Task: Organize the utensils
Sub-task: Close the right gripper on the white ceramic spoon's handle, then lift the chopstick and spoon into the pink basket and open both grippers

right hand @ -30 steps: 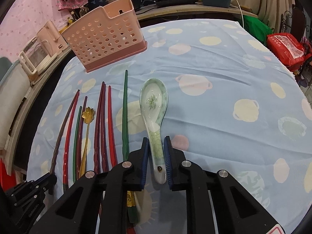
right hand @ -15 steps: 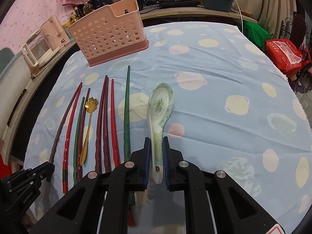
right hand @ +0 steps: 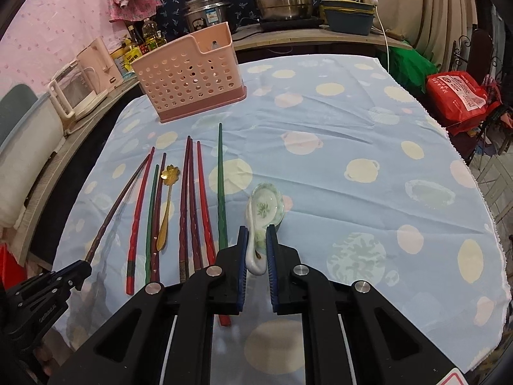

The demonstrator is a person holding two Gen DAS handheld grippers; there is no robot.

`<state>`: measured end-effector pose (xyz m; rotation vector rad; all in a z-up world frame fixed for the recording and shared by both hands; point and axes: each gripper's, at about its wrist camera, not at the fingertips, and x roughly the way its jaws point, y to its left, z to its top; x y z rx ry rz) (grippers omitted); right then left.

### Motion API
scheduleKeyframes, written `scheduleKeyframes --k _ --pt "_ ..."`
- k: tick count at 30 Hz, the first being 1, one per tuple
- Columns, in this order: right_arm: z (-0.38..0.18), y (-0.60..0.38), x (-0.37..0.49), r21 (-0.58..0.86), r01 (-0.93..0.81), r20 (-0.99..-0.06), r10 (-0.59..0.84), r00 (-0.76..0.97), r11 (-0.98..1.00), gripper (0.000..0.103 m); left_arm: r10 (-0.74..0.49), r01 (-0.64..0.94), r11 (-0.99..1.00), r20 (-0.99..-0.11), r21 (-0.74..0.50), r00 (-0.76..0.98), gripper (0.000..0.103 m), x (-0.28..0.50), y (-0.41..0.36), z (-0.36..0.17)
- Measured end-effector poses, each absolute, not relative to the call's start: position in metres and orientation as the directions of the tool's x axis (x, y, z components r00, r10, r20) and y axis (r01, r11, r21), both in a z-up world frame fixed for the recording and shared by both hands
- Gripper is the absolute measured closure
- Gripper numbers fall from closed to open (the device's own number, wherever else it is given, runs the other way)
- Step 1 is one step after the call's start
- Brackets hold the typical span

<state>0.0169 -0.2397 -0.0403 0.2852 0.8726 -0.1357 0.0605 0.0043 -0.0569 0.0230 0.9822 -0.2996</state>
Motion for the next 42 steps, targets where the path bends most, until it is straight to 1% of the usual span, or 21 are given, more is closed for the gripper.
scheduleKeyframes --k 7,11,24,34,42 --pt "-0.018 -0.236 0.005 0.199 0.214 -0.738 0.002 0.675 0.956 0.094 -0.252 0.257 0.958 -0.791 -0.125 0.557 0.096 0.053 0.012 -0.037" --pt "-0.009 -0.233 0.002 0.202 0.198 -0.724 0.01 0.69 0.959 0.098 -0.262 0.257 0.957 -0.77 -0.132 0.582 0.096 0.052 0.016 -0.023" --pt "0.005 -0.233 0.0 0.213 0.182 -0.698 0.019 0.716 0.96 0.098 -0.276 0.254 0.957 -0.692 -0.138 0.667 0.096 0.058 0.024 0.028" --pt "0.032 -0.238 0.018 0.239 0.139 -0.664 0.057 0.745 0.961 0.098 -0.268 0.26 0.96 -0.596 -0.101 0.757 0.096 0.086 0.021 0.092" --pt "0.067 -0.249 0.062 0.244 0.086 -0.624 0.089 0.777 0.966 0.098 -0.267 0.273 0.96 -0.504 -0.063 0.821 0.096 0.125 0.008 0.154"
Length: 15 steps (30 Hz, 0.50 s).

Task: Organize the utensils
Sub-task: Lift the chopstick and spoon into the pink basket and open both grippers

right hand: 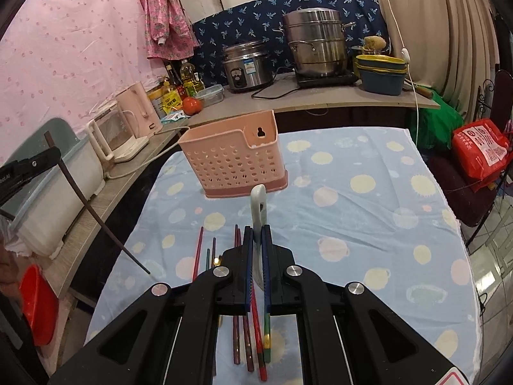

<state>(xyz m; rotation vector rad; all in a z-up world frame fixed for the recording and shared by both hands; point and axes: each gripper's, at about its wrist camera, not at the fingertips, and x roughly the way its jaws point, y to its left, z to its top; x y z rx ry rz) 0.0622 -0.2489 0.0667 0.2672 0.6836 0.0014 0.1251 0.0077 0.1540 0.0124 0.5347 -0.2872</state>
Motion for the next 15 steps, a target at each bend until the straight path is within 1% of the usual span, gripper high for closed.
scheduleKeyframes --k 4,9,15 --pt "0.087 -0.259 0.099 0.279 0.062 -0.599 0.123 0.791 0.958 0.098 -0.265 0.275 0.961 -0.445 -0.044 0.855 0.096 0.156 -0.003 0.19" --pt "0.11 -0.272 0.164 0.362 0.025 -0.559 0.196 0.806 0.932 0.098 -0.265 0.265 0.963 -0.376 -0.051 0.888 0.096 0.205 -0.018 0.23" --pt "0.123 -0.279 0.234 0.419 0.003 -0.508 0.232 0.83 0.908 0.098 -0.286 0.268 0.958 -0.362 -0.101 0.887 0.096 0.275 -0.037 0.244"
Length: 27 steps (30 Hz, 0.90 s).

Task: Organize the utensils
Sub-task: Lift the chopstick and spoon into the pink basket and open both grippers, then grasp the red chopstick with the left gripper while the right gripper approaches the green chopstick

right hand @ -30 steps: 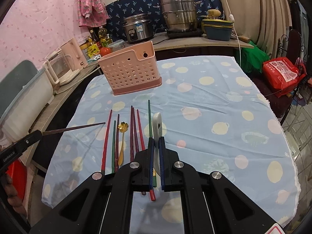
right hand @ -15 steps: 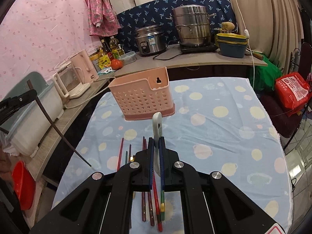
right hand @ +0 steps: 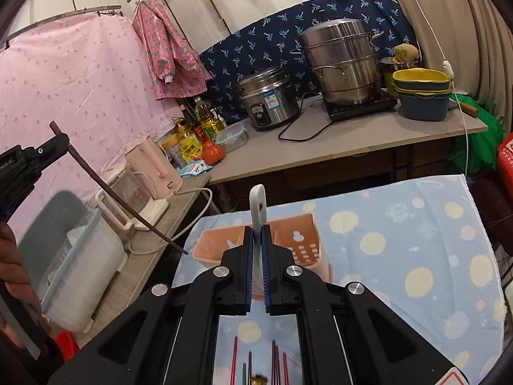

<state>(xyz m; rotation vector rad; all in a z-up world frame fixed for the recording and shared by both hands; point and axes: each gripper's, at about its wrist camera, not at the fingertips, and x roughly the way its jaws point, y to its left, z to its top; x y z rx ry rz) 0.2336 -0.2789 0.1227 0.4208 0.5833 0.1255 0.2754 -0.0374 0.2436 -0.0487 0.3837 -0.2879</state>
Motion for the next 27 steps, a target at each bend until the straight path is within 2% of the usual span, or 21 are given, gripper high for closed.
scheduleKeyframes --k 4,8,13,14,15,16,17,24,27 --pt "0.113 -0.279 0.269 0.421 0.006 -0.503 0.228 0.834 0.907 0.098 -0.287 0.267 0.958 -0.39 -0.106 0.875 0.096 0.304 -0.047 0.224" --pt "0.085 -0.279 0.294 0.429 0.025 -0.539 0.234 0.809 0.903 0.098 -0.291 0.265 0.957 -0.44 -0.122 0.849 0.096 0.323 -0.05 0.189" --pt "0.056 -0.276 0.305 0.375 0.049 -0.587 0.196 0.786 0.926 0.095 -0.262 0.237 0.965 -0.492 -0.113 0.831 0.095 0.336 -0.05 0.152" --pt "0.053 -0.276 0.302 0.366 0.058 -0.586 0.182 0.79 0.929 0.092 -0.255 0.228 0.967 -0.495 -0.116 0.831 0.092 0.337 -0.048 0.146" --pt "0.051 -0.276 0.299 0.358 0.067 -0.586 0.168 0.793 0.931 0.088 -0.243 0.216 0.97 -0.499 -0.112 0.832 0.075 0.338 -0.046 0.142" --pt "0.051 -0.276 0.295 0.355 0.07 -0.585 0.163 0.795 0.932 0.081 -0.223 0.197 0.975 -0.503 -0.105 0.835 0.056 0.337 -0.044 0.138" --pt "0.051 -0.276 0.291 0.357 0.07 -0.582 0.163 0.797 0.932 0.077 -0.211 0.186 0.977 -0.5 -0.099 0.84 0.053 0.334 -0.042 0.135" --pt "0.057 -0.27 0.234 0.314 0.075 -0.579 0.128 0.805 0.947 0.076 -0.186 0.171 0.982 -0.529 -0.076 0.828 0.054 0.296 -0.027 0.118" --pt "0.055 -0.265 0.198 0.275 0.085 -0.587 0.097 0.804 0.958 0.071 -0.177 0.167 0.984 -0.557 -0.069 0.812 0.054 0.268 -0.018 0.103"
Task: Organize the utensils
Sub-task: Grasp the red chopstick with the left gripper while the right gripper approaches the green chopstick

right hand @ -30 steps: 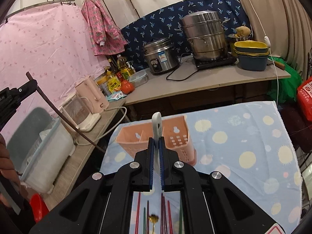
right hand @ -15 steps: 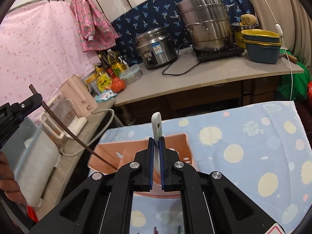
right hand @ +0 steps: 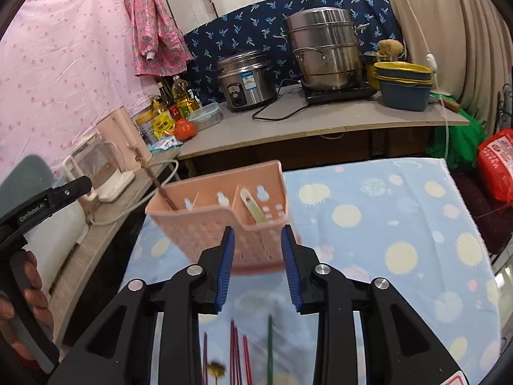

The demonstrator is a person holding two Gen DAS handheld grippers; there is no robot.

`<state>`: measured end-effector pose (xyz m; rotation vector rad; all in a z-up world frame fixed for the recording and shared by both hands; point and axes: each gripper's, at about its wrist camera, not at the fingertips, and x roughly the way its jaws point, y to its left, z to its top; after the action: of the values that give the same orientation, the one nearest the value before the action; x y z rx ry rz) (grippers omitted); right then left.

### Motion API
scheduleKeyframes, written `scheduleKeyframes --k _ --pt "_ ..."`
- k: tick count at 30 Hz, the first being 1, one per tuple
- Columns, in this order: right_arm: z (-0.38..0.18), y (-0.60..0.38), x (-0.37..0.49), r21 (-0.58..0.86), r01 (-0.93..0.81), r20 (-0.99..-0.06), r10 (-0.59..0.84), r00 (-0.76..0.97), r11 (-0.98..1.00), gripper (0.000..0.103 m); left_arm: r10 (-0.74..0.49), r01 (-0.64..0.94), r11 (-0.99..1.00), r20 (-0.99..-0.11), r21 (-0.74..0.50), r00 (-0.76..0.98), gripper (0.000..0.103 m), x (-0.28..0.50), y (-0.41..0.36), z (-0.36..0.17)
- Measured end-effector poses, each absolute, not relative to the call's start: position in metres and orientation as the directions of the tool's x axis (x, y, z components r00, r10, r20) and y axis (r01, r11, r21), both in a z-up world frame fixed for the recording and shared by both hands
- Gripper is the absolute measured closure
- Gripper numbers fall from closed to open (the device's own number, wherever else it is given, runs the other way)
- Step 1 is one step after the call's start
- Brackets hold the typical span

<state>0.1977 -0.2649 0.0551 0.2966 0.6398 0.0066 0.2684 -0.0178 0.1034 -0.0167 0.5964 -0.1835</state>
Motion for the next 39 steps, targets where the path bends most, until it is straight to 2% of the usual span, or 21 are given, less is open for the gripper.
scheduleKeyframes --k 6,16,21,32,39 --pt "0.032 -0.26 0.119 0.214 0.118 -0.638 0.047 0.768 0.97 0.071 -0.165 0.156 0.985 -0.636 -0.07 0.754 0.054 0.202 -0.003 0.055" --pt "-0.022 -0.256 0.022 0.218 0.187 -0.727 0.032 0.686 0.958 0.071 -0.203 0.21 0.973 -0.773 -0.092 0.601 0.054 0.113 -0.011 -0.03" --pt "-0.037 -0.249 0.0 0.218 0.197 -0.745 0.032 0.666 0.956 0.071 -0.232 0.256 0.961 -0.803 -0.102 0.549 0.049 0.09 -0.026 -0.057" --pt "-0.051 -0.238 -0.013 0.23 0.19 -0.763 0.056 0.644 0.954 0.071 -0.213 0.277 0.958 -0.82 -0.07 0.531 0.051 0.073 -0.039 -0.085" --pt "-0.056 -0.23 -0.011 0.228 0.174 -0.771 0.068 0.633 0.958 0.071 -0.192 0.277 0.96 -0.815 -0.041 0.547 0.07 0.071 -0.035 -0.085"
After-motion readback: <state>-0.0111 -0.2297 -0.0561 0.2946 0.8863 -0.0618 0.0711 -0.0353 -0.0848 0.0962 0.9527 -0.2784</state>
